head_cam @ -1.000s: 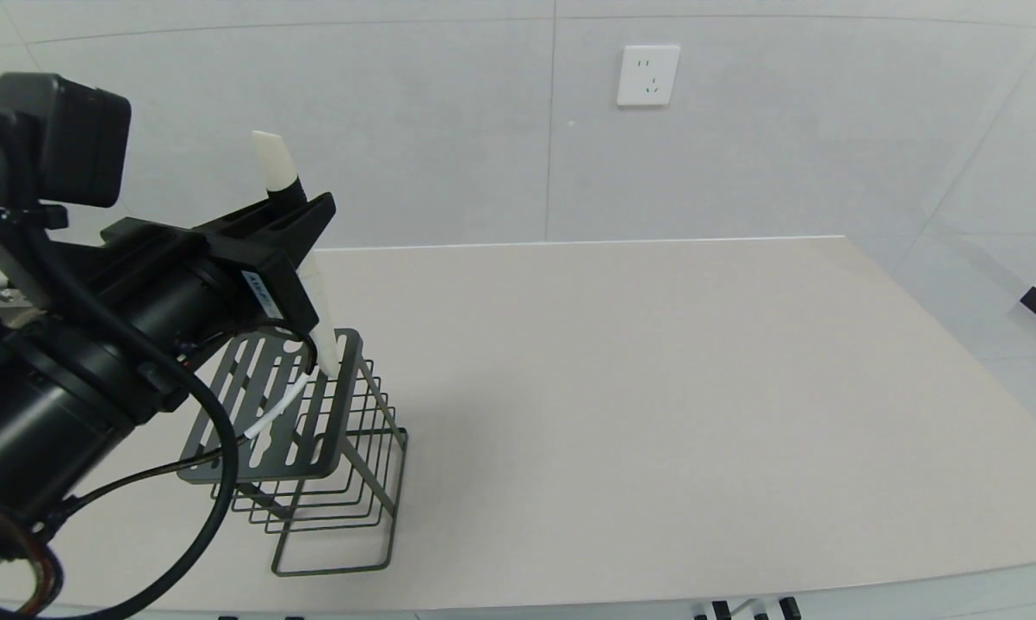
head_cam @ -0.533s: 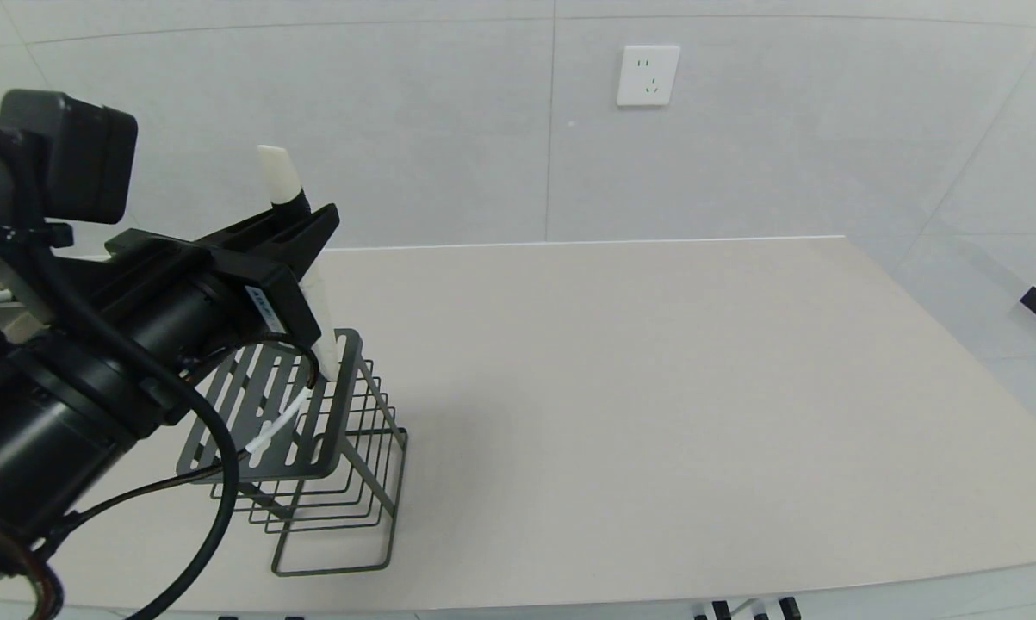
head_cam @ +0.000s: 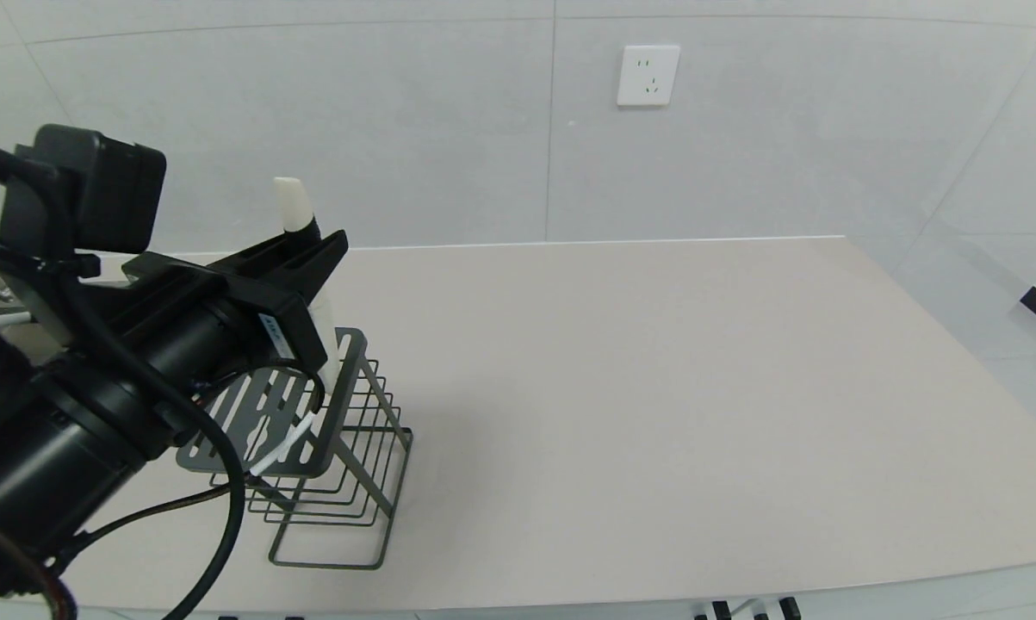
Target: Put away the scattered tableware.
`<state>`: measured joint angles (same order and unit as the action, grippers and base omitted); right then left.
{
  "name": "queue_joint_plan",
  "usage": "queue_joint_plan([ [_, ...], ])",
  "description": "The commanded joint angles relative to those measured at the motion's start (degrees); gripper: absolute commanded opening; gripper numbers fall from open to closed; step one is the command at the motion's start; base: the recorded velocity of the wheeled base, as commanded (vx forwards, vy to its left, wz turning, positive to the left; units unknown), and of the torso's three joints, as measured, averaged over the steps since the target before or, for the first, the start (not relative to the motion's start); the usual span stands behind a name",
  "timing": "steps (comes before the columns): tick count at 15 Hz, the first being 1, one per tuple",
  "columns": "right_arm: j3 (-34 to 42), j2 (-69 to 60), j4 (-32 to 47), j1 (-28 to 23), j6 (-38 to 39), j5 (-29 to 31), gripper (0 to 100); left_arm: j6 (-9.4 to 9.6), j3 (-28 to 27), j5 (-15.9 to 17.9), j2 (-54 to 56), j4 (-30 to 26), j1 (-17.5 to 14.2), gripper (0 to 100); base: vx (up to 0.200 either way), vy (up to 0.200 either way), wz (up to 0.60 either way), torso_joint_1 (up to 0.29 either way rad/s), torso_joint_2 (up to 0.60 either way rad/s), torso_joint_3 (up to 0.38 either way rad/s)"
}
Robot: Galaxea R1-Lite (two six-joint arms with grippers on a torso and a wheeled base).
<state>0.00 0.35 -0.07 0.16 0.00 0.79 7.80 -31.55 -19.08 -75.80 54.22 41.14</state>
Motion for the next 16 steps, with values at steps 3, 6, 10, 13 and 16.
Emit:
queue_joint_plan([
  [3, 0.0, 0.09, -0.01, 0.02, 0.0, 0.0, 0, -0.95, 1.05, 0.45, -0.22, -0.35, -0.01, 0, 0.0, 0.0, 0.0, 0.0, 0.0, 0.0],
  [6, 0.0, 0.09, -0.01, 0.02, 0.0, 0.0, 0, -2.35, 1.23, 0.53, -0.66, -0.43, 0.69, 0, 0.0, 0.0, 0.0, 0.0, 0.0, 0.0],
  [10, 0.0, 0.09, -0.01, 0.02, 0.0, 0.0, 0, -3.5, 1.23, 1.68, -1.37, -0.52, 0.08, 0, 0.0, 0.0, 0.0, 0.0, 0.0, 0.0],
  [13, 0.0, 0.09, -0.01, 0.02, 0.0, 0.0, 0, -3.5, 1.31, 1.94, -1.45, -0.52, -0.1, 0, 0.0, 0.0, 0.0, 0.0, 0.0, 0.0],
  [16, 0.0, 0.09, -0.01, 0.02, 0.0, 0.0, 0, -3.58, 1.58, 2.03, -1.45, -0.61, -0.1, 0, 0.0, 0.0, 0.0, 0.0, 0.0, 0.0],
])
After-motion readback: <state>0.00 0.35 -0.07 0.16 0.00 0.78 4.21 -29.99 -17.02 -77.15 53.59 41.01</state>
